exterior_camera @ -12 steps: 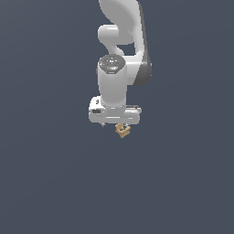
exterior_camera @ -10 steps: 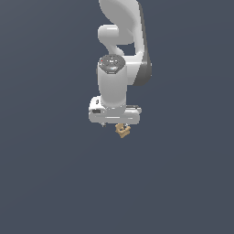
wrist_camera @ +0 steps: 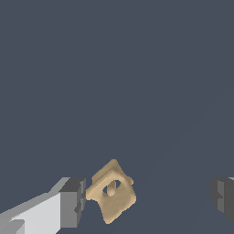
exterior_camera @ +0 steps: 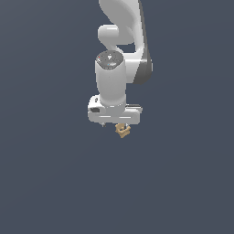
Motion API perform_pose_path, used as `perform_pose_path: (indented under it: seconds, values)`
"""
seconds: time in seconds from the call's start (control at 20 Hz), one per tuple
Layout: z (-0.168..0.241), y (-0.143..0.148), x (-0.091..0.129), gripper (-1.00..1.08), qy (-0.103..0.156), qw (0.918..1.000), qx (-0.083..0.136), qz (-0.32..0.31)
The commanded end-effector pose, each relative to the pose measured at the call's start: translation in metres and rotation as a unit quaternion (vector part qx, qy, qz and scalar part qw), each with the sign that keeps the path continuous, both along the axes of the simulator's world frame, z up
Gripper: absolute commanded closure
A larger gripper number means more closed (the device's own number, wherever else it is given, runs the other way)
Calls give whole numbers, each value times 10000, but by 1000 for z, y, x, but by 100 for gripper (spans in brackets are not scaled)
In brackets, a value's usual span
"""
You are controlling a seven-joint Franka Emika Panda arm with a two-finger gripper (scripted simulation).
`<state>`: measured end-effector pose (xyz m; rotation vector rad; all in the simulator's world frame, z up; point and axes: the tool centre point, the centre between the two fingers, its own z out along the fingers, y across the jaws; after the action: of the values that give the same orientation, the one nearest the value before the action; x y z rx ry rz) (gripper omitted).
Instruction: Pick up the object and move it to a goal position.
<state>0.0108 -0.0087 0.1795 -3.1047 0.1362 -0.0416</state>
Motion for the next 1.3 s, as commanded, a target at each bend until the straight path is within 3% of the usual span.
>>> perform_pose_path:
  seconds: [0.0, 0.35, 0.7, 0.9, 1.25]
  values:
    - [0, 0, 0, -92, 0, 10000, 2, 2]
    - [-9, 4, -6, -92, 6, 9995, -30, 310]
    - [-29, 11, -19, -92, 22, 9948, -94, 1015]
    - [-44, 18, -31, -92, 37, 9869, -136, 1605]
    - [-70, 31, -54, -92, 61, 9643, -185, 2642]
